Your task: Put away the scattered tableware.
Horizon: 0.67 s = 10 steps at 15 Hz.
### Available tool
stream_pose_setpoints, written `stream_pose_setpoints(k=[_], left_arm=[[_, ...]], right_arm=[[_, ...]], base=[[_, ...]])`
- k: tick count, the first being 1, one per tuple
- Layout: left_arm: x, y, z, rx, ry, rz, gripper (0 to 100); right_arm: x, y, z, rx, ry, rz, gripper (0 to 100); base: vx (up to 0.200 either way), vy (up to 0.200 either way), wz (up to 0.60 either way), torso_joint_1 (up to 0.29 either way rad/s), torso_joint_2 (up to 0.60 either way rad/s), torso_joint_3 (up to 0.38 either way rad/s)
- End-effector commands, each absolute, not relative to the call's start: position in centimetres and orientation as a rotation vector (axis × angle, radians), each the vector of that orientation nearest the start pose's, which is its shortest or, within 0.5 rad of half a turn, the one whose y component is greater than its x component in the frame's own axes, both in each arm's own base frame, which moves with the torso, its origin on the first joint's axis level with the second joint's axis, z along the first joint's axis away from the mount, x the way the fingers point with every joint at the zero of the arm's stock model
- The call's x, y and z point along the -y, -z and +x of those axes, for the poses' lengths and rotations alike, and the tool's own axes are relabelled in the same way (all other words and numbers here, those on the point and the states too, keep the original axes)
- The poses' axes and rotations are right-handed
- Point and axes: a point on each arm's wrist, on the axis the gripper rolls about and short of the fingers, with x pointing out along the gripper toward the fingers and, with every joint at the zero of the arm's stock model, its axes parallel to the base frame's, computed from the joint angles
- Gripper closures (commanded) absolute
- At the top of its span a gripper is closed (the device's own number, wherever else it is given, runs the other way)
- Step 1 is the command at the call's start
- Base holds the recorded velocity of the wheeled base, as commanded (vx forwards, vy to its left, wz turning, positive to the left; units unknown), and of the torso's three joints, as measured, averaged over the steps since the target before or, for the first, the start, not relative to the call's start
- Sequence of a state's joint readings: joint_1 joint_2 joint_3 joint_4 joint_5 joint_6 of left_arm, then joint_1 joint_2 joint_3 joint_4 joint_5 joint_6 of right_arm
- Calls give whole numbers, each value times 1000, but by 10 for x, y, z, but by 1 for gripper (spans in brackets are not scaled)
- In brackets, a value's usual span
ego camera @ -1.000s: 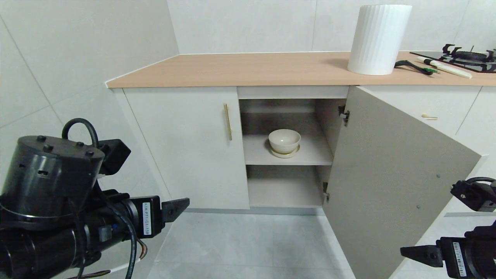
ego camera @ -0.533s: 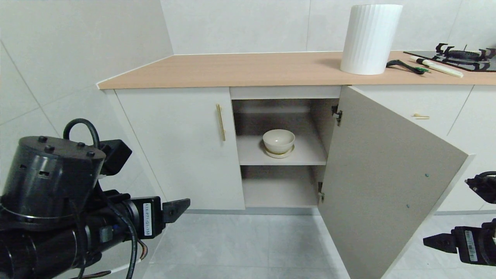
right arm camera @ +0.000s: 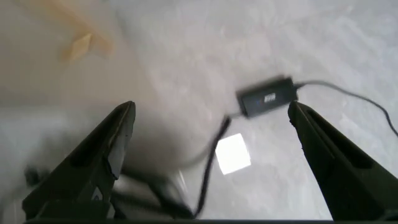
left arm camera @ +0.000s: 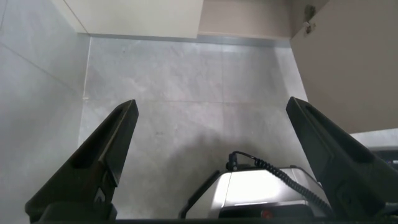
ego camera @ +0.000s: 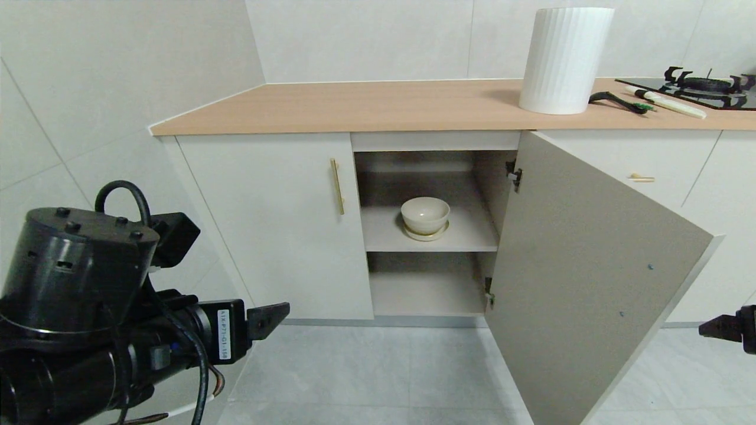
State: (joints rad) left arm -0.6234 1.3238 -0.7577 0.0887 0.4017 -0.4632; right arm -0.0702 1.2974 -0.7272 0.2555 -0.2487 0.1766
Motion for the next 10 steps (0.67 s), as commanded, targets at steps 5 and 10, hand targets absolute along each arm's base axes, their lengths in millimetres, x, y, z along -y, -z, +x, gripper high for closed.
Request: stream_pose_setpoints(k=[5,10], left_arm=[[107,-200,164,-602,76,-128,0],[108,-200,165,-600,77,-133,0]], right_arm=[[26,-153,224,-716,346,180,0],[6,-150,241,-685,180,187,0]], base=[[0,0,0,0,0,0],[0,0,0,0,0,0]])
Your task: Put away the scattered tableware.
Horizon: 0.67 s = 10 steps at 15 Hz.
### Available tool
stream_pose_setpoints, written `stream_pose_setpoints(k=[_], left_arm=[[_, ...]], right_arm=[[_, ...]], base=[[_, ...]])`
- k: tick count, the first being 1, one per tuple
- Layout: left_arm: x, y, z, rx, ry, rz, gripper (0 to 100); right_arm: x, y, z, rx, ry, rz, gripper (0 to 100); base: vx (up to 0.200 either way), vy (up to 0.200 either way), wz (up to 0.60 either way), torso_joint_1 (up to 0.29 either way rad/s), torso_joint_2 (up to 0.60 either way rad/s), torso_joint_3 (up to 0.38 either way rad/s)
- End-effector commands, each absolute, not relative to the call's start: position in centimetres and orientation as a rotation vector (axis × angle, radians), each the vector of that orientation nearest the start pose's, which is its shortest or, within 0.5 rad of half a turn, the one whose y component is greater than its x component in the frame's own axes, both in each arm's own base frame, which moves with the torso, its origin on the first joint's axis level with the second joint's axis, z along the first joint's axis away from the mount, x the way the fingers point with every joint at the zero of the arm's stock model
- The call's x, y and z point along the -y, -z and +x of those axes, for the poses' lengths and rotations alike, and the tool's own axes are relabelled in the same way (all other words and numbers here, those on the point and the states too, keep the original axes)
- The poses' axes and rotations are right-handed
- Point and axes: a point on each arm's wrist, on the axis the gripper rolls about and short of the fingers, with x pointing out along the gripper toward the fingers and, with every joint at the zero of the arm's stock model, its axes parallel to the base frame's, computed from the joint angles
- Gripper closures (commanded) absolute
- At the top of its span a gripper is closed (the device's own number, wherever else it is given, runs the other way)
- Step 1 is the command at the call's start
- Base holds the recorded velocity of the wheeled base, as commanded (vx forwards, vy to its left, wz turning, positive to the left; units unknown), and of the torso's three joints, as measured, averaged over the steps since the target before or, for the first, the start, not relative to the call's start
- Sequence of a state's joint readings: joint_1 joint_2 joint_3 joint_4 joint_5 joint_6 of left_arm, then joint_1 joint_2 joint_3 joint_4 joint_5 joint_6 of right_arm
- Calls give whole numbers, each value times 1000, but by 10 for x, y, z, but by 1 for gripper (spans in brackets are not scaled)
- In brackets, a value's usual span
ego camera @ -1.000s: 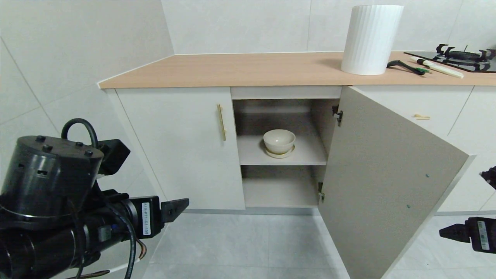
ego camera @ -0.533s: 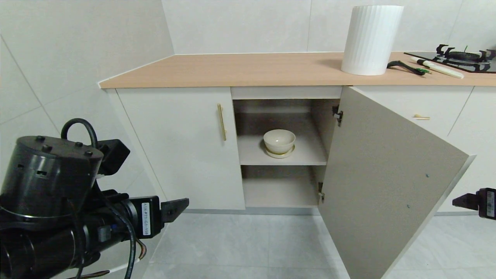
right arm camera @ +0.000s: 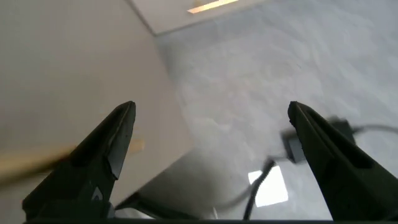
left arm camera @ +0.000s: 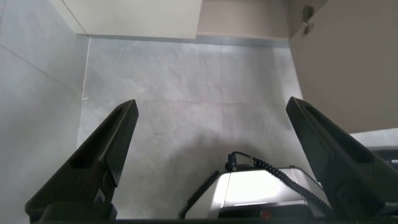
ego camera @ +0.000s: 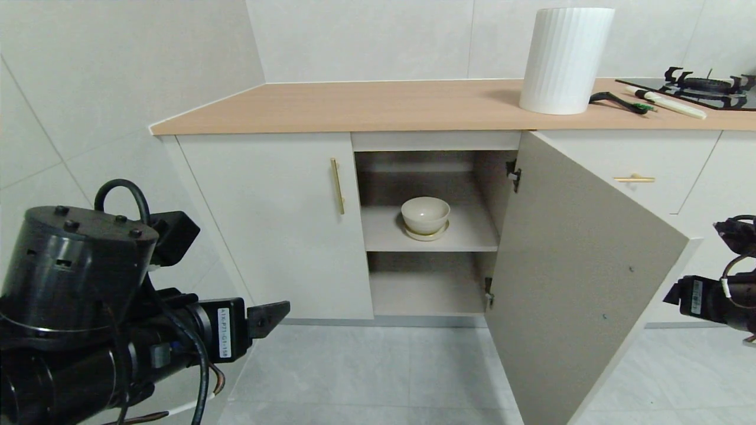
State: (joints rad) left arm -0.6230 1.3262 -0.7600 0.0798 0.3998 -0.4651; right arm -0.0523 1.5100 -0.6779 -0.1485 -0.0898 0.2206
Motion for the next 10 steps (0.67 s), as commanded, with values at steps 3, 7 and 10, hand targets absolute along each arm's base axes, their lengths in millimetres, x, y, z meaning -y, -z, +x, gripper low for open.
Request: stream_pose_setpoints(k=[3,7,10], left_arm=[[110,-202,168,-565,86,-159,0],[108,-198,167,-577,85,-146,0],[110,-194,169,-590,81,-138,0]], right_arm=[[-30,-150,251,-639,43,173,0],[-87,-141,285,-643,-123,135,0],[-116,-132,301,-656,-187,117,0]], base=[[0,0,0,0,0,0],[0,0,0,0,0,0],[0,0,0,0,0,0]])
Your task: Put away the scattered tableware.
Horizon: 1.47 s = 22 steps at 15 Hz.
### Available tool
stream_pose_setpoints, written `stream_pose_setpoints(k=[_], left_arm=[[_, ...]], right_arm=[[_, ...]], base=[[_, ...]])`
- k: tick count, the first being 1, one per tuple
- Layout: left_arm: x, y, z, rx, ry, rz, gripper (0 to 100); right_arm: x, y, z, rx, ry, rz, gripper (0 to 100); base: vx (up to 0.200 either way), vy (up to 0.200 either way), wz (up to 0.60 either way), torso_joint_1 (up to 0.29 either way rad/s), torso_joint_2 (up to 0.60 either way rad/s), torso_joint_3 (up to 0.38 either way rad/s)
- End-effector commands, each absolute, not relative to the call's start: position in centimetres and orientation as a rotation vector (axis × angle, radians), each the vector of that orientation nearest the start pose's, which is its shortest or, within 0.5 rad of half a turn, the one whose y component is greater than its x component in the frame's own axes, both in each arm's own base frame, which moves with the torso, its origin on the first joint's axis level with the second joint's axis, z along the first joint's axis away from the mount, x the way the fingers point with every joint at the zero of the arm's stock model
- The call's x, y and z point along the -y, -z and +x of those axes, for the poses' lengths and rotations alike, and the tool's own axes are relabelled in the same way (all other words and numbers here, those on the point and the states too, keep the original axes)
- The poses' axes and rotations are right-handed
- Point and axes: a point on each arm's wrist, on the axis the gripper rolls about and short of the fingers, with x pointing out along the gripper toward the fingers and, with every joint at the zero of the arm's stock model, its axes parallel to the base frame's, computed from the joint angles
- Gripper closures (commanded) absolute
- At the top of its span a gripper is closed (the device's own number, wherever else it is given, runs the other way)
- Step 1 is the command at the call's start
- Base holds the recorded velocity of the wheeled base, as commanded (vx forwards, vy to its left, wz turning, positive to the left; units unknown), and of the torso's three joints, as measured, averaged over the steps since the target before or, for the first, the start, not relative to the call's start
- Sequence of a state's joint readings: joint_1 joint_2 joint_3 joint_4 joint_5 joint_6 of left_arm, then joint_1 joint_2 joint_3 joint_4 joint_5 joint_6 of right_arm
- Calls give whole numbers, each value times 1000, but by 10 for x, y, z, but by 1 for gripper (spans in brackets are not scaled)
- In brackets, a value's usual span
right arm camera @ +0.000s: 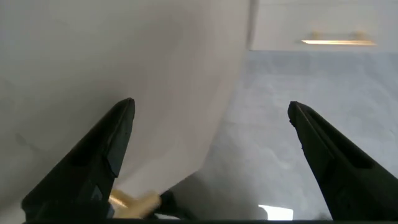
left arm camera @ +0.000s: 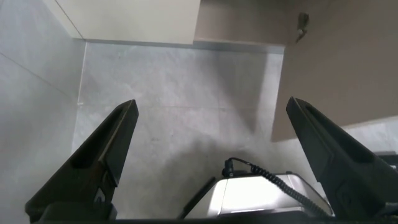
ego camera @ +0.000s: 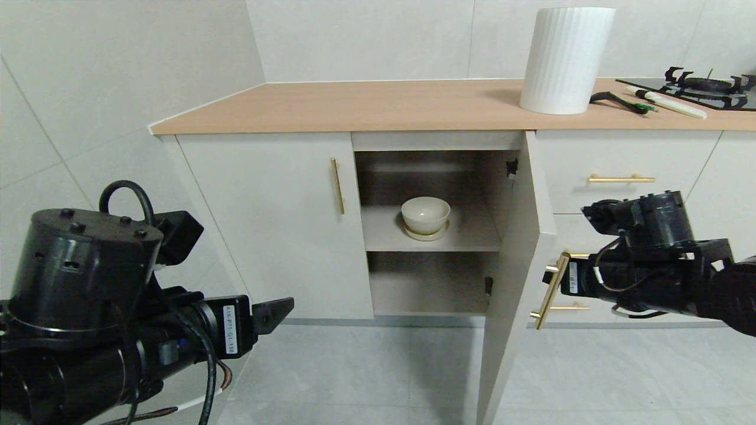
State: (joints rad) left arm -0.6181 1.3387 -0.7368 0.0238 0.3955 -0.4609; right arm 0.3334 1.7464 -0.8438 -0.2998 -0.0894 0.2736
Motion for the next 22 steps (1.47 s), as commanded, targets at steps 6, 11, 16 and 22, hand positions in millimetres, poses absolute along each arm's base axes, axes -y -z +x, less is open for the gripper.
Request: stream_pose_setpoints(k=[6,11,16,22], left_arm=[[110,-192,170,-600,76,-130,0],[110,-190,171,-604,73,-128,0],[110,-187,171,-614,64,-113,0],[110,-186,172,-615,67,-103,0]], right_arm=[[-143,-118,323,-598,-215,232,0],[-157,-113,330,-572,-223,332,0],[-169,-104,333,-588,-228,374,0],[-179,-91,345,-519,-244,444,0]], base=[[0,0,0,0,0,0],[0,0,0,0,0,0],[40,0,0,0,0,0],[200,0,0,2,2,6]])
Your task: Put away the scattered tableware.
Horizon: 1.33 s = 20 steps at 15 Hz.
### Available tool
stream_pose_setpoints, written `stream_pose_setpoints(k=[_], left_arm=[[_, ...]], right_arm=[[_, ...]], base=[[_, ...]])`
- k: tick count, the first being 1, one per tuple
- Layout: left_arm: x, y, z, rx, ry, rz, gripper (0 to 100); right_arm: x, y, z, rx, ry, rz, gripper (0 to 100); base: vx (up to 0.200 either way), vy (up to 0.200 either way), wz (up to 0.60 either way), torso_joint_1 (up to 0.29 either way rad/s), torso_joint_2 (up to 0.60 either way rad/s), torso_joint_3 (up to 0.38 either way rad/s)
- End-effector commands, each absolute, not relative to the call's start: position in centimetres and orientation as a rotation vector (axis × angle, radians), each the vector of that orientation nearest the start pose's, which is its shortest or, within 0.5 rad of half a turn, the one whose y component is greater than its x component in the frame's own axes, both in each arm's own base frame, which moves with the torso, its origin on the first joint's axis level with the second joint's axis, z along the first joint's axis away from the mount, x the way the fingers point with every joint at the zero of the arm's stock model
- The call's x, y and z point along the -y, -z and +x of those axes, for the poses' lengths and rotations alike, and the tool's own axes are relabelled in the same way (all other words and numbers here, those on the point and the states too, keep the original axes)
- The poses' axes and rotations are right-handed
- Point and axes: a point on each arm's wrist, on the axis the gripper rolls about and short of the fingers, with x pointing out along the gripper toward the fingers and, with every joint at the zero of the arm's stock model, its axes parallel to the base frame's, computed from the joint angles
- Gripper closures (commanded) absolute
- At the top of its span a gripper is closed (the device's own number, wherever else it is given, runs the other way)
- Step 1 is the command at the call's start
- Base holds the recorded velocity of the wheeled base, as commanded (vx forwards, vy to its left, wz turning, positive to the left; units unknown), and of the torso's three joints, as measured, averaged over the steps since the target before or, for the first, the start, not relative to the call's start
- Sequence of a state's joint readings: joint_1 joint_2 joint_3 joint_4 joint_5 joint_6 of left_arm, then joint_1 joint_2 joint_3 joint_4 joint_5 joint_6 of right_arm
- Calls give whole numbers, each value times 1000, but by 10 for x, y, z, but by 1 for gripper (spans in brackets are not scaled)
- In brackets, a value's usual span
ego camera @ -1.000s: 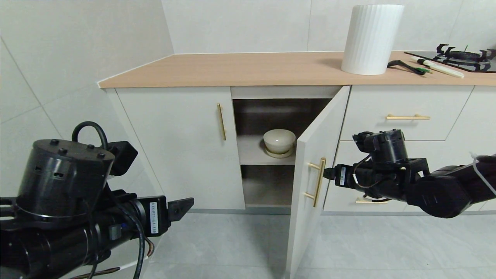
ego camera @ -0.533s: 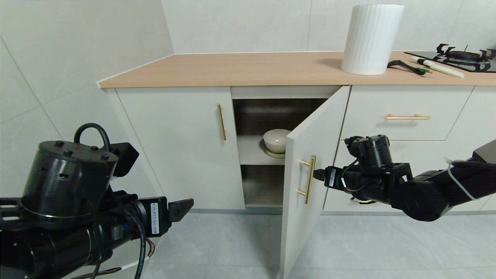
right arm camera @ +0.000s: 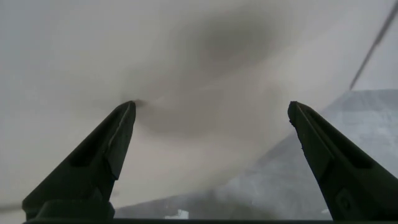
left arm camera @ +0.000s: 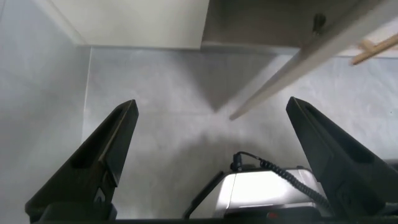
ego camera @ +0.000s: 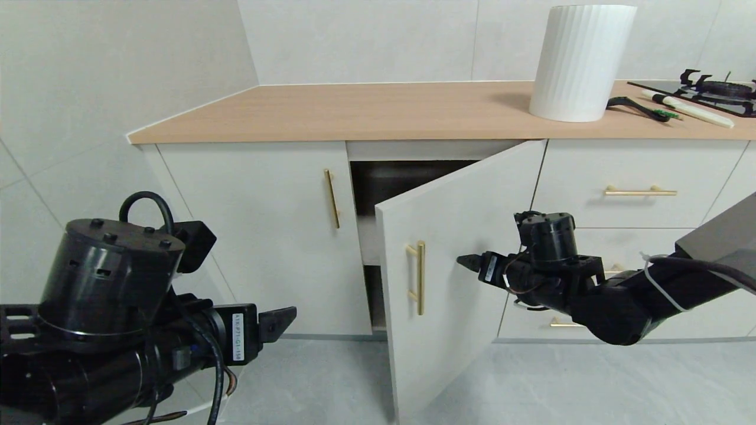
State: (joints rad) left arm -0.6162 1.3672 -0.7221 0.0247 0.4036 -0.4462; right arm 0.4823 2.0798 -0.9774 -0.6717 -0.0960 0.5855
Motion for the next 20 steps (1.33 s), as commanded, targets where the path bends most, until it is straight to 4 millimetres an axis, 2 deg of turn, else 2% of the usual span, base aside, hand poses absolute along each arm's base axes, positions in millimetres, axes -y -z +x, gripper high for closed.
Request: stream_pose_setpoints(k=[1,3,8,13,20], left_arm=[[110,-186,172,-616,68,-104,0],[111,-187,173,-601,72,-111,0],[112,-187,172,-601,77,-103,0],[112,-186,173,-600,78,-104,0],[112,-186,173,-602,75,-103,0]], right_arm=[[-185,-93,347,-513,-252,480,0],[-189,-94,354,-506,-239,547,0],[-193,-98,362,-474,-224,630,0],[-192,-99,387,-361,-91,710,0],[-195,-93,405,-306,-23,717,0]], base=[[200,0,0,-2,2,-2],[200,0,0,-2,7,0],[0,0,0,0,0,0],[0,0,0,0,0,0],[0,0,0,0,0,0]])
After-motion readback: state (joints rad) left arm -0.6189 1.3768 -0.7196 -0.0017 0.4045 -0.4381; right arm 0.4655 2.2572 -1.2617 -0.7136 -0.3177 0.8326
